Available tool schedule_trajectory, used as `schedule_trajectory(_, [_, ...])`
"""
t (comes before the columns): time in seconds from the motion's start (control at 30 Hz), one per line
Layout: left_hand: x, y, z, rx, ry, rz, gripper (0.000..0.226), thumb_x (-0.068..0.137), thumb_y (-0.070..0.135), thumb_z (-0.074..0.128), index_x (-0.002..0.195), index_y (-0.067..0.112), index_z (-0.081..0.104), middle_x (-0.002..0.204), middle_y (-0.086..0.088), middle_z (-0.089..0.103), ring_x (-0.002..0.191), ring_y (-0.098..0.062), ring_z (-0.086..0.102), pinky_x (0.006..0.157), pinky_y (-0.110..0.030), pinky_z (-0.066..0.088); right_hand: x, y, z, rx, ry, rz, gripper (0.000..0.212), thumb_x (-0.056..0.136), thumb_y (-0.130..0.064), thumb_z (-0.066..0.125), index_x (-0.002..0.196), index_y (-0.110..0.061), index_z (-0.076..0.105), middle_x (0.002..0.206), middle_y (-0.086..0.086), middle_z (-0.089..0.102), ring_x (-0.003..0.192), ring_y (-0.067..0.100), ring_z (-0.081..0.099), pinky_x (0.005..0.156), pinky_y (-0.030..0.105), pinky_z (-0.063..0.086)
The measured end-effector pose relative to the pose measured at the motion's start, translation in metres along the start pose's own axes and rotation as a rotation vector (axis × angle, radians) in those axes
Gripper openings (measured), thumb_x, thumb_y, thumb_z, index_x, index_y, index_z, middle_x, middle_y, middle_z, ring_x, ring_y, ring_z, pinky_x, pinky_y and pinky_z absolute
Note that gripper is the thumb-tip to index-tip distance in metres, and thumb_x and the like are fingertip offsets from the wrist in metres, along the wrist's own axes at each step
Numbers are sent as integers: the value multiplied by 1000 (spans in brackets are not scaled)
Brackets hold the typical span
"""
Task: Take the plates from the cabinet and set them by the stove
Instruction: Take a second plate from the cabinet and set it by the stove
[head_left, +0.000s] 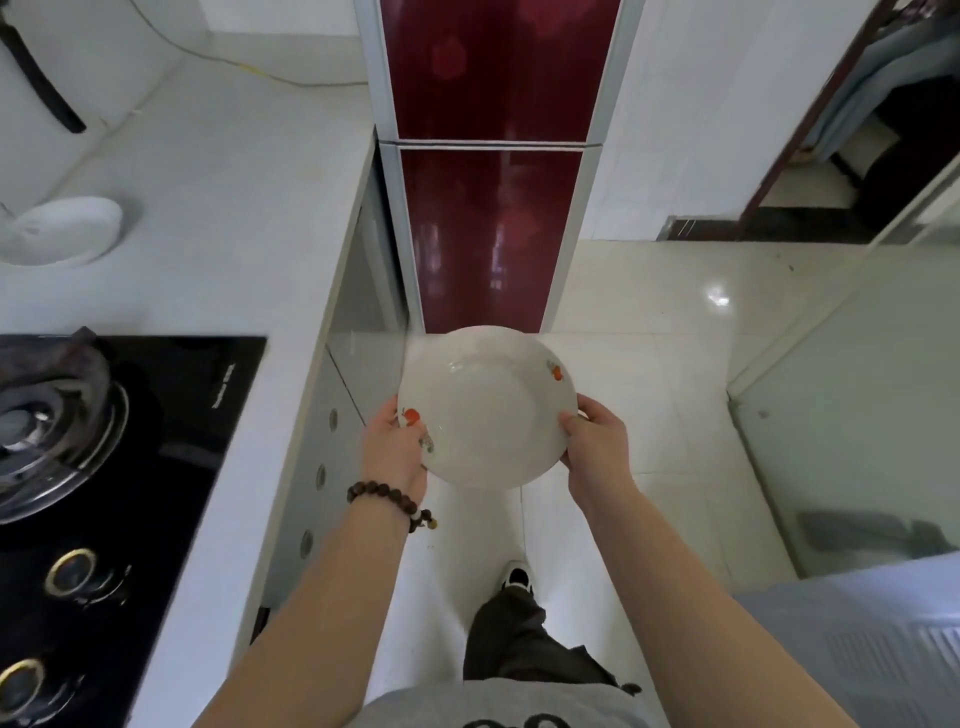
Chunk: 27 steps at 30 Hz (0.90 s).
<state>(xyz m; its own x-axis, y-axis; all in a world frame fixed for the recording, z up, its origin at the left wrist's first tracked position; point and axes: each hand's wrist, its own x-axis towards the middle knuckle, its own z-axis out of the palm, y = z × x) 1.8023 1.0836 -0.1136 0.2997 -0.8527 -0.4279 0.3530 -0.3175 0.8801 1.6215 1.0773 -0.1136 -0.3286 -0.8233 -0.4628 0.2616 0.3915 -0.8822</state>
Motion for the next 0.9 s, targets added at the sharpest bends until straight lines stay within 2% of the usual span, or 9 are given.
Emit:
schedule_trajectory(0.13, [51,23,53,14,-27,50,36,98,-3,44,99,23,69,102,-9,71,99,-29,65,87,-48,55,66,-48,11,-26,-32,-31,37,81,5,46,90,-19,71,101,9,72,92,29,65,90,46,54])
schedule_trajectory(0.23, [84,38,87,0,8,57,41,98,-4,42,98,27,68,100,-5,72,98,-27,66,84,-44,55,110,-79,19,-45,-46,-49,40,81,5,45,108,-9,70,107,13,72,97,32,66,91,48,54])
schedule_trajectory(0.3, [103,46,104,-21,35,56,42,98,-4,42,99,29,67,101,-2,71,99,-24,65,80,-39,55,134,-95,24,-54,-55,-53,42,81,5,45,113,-8,69,106,12,72,100,34,66,93,49,54])
schedule_trajectory(0.37, [121,51,117,-22,56,54,39,98,-5,43,104,27,66,107,-5,70,102,-26,65,80,-40,55,154,-106,31,-57,-72,-54,40,81,6,44,107,-10,71,106,12,72,103,35,65,93,50,54])
schedule_trajectory(0.47, [144,60,130,-24,92,51,36,97,-5,43,114,20,63,116,-12,68,105,-30,64,79,-41,55,179,-115,43,-69,-96,-46,38,81,6,45,87,-20,71,104,13,72,100,36,65,92,52,53])
schedule_trajectory(0.57, [166,67,138,-38,121,45,39,97,-6,43,108,25,64,110,-7,68,99,-24,65,71,-35,56,206,-122,59,-91,-108,-34,38,80,5,46,79,-24,71,101,14,71,96,34,63,90,51,53])
schedule_trajectory(0.67, [191,75,142,-53,153,38,39,96,-6,44,105,27,63,101,1,68,90,-16,67,61,-28,57,233,-125,78,-86,-124,-12,39,82,5,47,83,-26,70,101,9,72,96,32,64,83,43,55])
schedule_trajectory(0.8, [231,88,140,-87,187,49,37,97,-7,41,107,21,63,96,-3,70,80,-16,68,53,-22,55,269,-131,116,-128,-161,-9,42,81,6,45,78,-27,72,90,6,72,92,30,64,85,45,55])
schedule_trajectory(0.9, [266,102,131,-159,219,43,38,96,-10,39,113,15,63,98,-7,69,81,-18,67,56,-25,55,296,-138,158,-156,-210,-10,47,80,8,44,66,-25,75,84,17,68,84,27,57,84,44,52])
